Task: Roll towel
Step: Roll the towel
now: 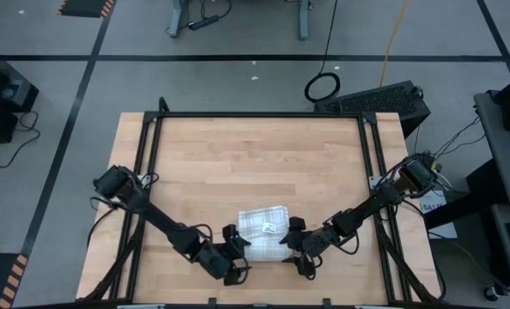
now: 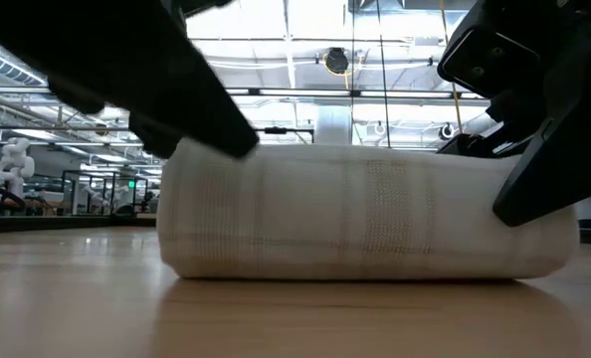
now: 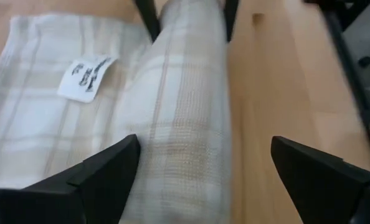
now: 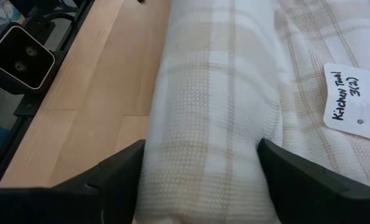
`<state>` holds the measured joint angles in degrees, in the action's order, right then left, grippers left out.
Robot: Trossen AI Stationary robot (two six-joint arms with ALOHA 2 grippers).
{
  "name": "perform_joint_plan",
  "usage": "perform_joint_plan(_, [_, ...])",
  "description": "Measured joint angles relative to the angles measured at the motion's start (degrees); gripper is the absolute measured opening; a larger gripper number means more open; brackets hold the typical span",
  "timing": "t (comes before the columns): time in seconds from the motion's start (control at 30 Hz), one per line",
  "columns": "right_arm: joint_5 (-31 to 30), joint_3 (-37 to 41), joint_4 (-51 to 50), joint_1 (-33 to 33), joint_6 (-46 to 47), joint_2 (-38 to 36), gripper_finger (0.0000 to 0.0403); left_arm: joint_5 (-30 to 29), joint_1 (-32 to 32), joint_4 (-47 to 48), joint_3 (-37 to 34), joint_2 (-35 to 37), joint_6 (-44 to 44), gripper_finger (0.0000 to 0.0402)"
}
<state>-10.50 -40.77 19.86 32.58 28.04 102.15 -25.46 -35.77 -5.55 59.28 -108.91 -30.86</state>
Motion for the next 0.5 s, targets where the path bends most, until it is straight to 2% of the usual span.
perform_joint_plan(0.3, [-0.26, 0.00, -0.08, 0.00, 0.01, -0.02, 0.0260, -0.67, 1.04, 0.22, 0.03, -1.80, -7.97, 0.0365])
perform_joint_plan(0.4, [-0.12, 0.02, -0.12, 0.00, 1.11, -0.25, 0.0238, -0.23, 1.32, 0.15, 0.03, -1.83, -10.58, 0.0344])
perform_joint_plan(0.5, [0.71, 0.04, 0.01, 0.00, 2.28, -0.26, 0.0210, 1.82, 1.36, -0.04, 0.10, -1.80, -11.22, 0.0306])
